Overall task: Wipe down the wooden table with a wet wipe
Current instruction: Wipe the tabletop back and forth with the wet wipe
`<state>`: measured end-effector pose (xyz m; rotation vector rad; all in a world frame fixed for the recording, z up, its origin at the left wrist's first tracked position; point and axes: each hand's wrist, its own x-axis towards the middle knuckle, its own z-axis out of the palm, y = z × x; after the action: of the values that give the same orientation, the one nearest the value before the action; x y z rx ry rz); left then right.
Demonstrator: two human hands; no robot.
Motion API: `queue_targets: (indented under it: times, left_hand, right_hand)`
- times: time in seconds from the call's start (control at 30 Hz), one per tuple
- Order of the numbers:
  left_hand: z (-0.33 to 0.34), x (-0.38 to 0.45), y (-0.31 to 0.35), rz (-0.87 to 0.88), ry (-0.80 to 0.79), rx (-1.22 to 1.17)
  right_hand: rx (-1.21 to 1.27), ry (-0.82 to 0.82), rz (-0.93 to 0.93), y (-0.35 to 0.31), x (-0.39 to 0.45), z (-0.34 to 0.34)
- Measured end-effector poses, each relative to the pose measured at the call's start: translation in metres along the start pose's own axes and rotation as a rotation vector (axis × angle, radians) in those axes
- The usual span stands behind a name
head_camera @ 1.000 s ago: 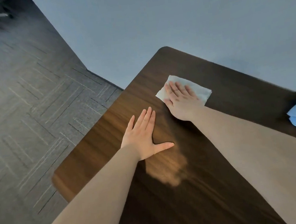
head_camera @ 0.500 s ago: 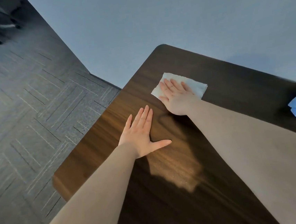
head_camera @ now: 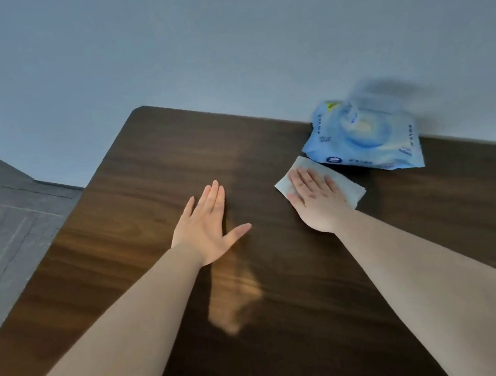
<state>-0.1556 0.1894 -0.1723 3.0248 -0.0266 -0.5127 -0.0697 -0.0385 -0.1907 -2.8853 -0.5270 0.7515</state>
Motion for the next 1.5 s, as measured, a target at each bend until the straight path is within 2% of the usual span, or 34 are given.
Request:
queue_targets:
  times: [0.33,0.53,0.77,1.17,1.37,1.5]
  left_hand:
    - [0.012,0.046,0.185,0.332,-0.102,0.063]
    - [0.024,0.060,0.295,0.591,-0.066,0.114]
    - [0.033,0.076,0.407,0.636,-0.002,0.148]
    - [0.033,0.084,0.423,0.603,0.012,0.207]
    - [0.034,0.084,0.424,0.607,0.028,0.190]
    - [0.038,0.083,0.423,0.601,0.051,0.176]
  right_hand:
    - [0.160,0.085,0.354,0.172,-0.091,0.011]
    - [0.227,0.176,0.585,0.285,-0.152,0.019]
    - [0.251,0.210,0.735,0.382,-0.198,0.027]
    - [0.337,0.251,0.995,0.500,-0.263,0.028]
    - [0.330,0.246,0.992,0.503,-0.263,0.029]
    - [0.305,0.217,0.927,0.479,-0.252,0.028]
